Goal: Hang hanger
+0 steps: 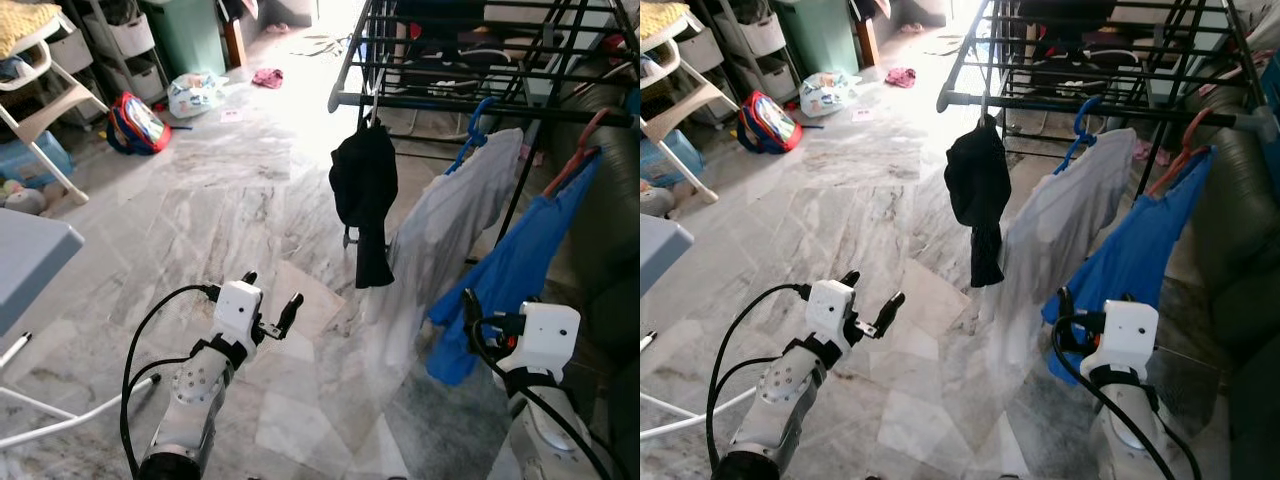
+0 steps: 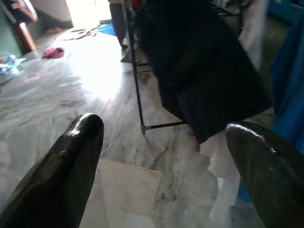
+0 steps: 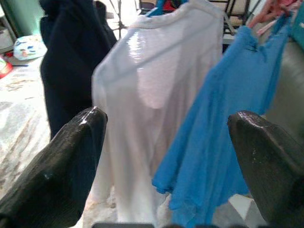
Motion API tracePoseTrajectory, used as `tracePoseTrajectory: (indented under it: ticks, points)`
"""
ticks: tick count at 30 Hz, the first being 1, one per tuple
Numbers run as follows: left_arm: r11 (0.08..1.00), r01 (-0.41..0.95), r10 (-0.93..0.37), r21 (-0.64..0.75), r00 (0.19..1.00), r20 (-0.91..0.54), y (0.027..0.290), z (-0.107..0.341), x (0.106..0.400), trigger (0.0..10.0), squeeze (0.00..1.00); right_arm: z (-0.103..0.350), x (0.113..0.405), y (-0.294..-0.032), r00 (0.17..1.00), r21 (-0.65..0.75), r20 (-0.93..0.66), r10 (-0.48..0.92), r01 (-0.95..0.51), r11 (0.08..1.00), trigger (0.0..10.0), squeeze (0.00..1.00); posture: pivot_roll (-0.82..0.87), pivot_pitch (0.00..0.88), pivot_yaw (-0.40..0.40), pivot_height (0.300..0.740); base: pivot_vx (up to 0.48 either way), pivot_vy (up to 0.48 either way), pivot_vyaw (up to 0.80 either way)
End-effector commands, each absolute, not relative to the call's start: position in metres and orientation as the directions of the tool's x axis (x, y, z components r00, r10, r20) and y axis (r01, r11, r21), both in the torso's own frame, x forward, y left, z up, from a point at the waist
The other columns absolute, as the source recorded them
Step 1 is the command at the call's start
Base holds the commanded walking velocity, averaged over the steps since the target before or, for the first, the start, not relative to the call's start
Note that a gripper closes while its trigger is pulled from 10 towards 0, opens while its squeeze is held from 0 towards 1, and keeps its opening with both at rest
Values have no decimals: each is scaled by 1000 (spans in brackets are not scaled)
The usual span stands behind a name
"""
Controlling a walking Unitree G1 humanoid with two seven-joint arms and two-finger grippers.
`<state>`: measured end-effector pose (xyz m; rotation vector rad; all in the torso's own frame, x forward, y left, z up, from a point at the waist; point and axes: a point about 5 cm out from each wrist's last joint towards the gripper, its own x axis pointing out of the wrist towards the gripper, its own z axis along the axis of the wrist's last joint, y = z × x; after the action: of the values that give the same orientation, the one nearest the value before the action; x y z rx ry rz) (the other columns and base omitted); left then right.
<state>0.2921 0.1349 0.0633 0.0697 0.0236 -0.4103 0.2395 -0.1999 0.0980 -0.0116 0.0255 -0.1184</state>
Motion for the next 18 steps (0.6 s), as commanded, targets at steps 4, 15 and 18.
tracePoseTrajectory:
  ticks: [4, 15, 18]
  points:
    - [922, 383, -381, 52, 923, -47, 140, 63, 295, 10000, 0, 100, 243, -197, 993, -7, -25, -114, 114, 993, 10000, 0, -79, 84, 47, 740, 0, 0, 0]
    - [904, 427, -427, 6, 904, -22, 131, 65, 297, 10000, 0, 103, 245, -195, 993, -7, -20, -119, 119, 993, 10000, 0, -86, 99, 47, 740, 122, 0, -777]
    - [902, 432, -432, 6, 902, -22, 130, 65, 296, 10000, 0, 102, 244, -194, 993, -5, -21, -117, 117, 993, 10000, 0, -86, 102, 46, 740, 280, 0, -800]
